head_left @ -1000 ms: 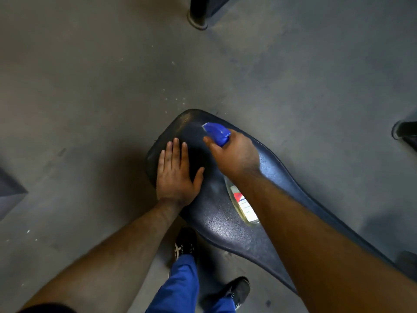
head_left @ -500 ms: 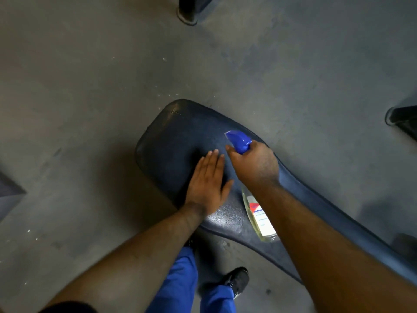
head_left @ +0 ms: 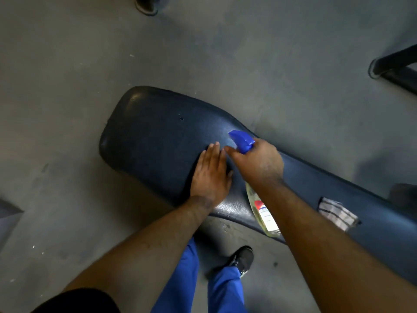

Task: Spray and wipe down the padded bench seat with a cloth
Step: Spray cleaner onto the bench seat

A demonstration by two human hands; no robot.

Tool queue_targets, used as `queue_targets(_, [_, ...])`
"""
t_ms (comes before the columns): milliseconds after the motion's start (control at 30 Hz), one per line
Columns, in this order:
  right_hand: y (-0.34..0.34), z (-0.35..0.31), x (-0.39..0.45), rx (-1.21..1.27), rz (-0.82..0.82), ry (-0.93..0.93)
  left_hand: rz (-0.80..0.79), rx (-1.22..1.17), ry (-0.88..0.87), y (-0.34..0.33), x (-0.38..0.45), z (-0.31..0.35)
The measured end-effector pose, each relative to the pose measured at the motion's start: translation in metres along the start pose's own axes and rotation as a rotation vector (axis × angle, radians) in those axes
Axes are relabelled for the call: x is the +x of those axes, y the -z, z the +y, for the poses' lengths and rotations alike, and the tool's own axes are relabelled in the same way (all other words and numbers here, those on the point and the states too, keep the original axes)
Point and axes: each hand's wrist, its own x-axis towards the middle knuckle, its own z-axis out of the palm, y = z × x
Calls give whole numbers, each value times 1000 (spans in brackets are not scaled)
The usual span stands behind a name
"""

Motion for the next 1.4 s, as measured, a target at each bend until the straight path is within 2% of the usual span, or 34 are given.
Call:
queue_targets(100, [9, 33, -1, -30, 39, -18, -11, -34, -20, -17, -3, 34])
queue_targets(200, [5, 52, 0, -78, 46, 44, -42, 66, 24, -28, -1, 38])
queue_targets(333, [15, 67, -3, -52, 34, 37, -25, 98, 54, -24, -1, 43])
queue_targets(433, [26, 91, -12, -58, 14, -4, 15, 5, 63, -30, -7, 76])
queue_targets(533, [37, 126, -22, -72, 3, -100, -42, -24, -68, -46, -16, 128])
queue_targets(633, [44, 167, -26, -81, 7, -179, -58, -16, -26, -59, -19, 154])
queue_targets(800, [43, 207, -32, -107, 42, -143, 23, 29, -31, -68, -18, 154])
queue_targets(1133, [70, 261, -66, 38, 11, -293, 92, 82, -38, -72, -22, 156])
queue_targets(1267, [55, 277, -85, 26, -28, -334, 133, 91, -43, -75, -23, 153])
queue_targets(1400, [38, 283, -104, -3, 12, -308, 157, 70, -38, -76, -23, 153])
